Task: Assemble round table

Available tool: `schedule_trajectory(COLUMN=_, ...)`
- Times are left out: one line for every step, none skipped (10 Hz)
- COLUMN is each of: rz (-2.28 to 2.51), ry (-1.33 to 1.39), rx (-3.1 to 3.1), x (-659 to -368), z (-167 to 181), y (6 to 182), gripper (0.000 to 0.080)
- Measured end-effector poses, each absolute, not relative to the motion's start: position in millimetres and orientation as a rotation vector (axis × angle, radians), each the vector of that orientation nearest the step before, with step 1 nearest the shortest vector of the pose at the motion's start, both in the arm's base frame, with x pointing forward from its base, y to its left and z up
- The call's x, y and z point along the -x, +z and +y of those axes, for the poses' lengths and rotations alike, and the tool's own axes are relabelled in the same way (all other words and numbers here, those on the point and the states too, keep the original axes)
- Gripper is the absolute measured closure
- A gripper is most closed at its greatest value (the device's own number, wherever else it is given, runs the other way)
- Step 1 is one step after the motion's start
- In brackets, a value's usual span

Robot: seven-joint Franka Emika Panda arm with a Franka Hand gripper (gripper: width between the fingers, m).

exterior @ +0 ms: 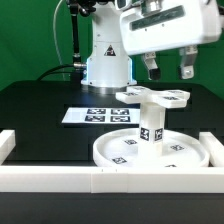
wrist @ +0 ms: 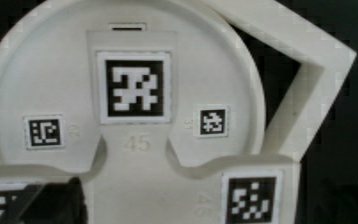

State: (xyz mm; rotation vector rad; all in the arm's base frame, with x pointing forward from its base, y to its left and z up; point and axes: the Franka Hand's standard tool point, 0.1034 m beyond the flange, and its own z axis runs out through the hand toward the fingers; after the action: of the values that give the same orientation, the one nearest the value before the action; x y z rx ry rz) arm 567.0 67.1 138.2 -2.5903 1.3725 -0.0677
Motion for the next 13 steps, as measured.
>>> schedule_trajectory(rz=1.304, ry=-0.079, rx=2.627, x=-567.2, z=65.5, y=138.1, gripper=0.0151)
schedule_trajectory(rz=1.188, ry=-0.093, rx=2.684, x=-567.3, z=65.2, y=138.1, gripper=0.0151)
schedule_trajectory(rz=1.095, ry=-0.103, rx=2.726, x=-567.3, z=65.2, y=138.0, gripper=0.0151)
schedule_trajectory(rz=0.906, ry=-0.125, rx=2.812, x=-567.0, z=63.7, y=137.6, gripper=0.0151)
schedule_trajectory(rz=0.645, ry=-0.149, rx=2.914, x=-566.5, z=62.1, y=136.6, gripper=0.0151)
schedule_trajectory(rz=0.460, ry=-0.161, rx=2.976, x=-566.8, z=61.9, y=137.0, gripper=0.0151)
schedule_trajectory(rz=0.262, ry=-0.158, rx=3.026, x=-565.9, z=62.0, y=137.0, gripper=0.0151)
schedule_trajectory(rz=0.047, ry=-0.147, rx=3.070, x=-565.9, z=63.4, y=137.4, gripper=0.0151)
schedule_trajectory(rz=-0.102, ry=-0.151, rx=3.088, x=-566.9, z=65.2, y=137.3, gripper=0.0151)
schedule_trajectory(rz=-0.207, ry=-0.155, rx=3.087, x=-567.0, z=64.4, y=137.2, gripper=0.0151)
schedule_trajectory(rz=-0.320, ry=-0.157, rx=3.081, x=-567.1, z=63.3, y=137.2, gripper=0.0151)
schedule_trajectory(rz=-0.413, ry=-0.159, rx=3.073, x=-567.1, z=63.0, y=137.2, gripper=0.0151)
schedule_trajectory(rz=-0.619, ry=-0.162, rx=3.056, x=-567.5, z=60.6, y=137.2, gripper=0.0151)
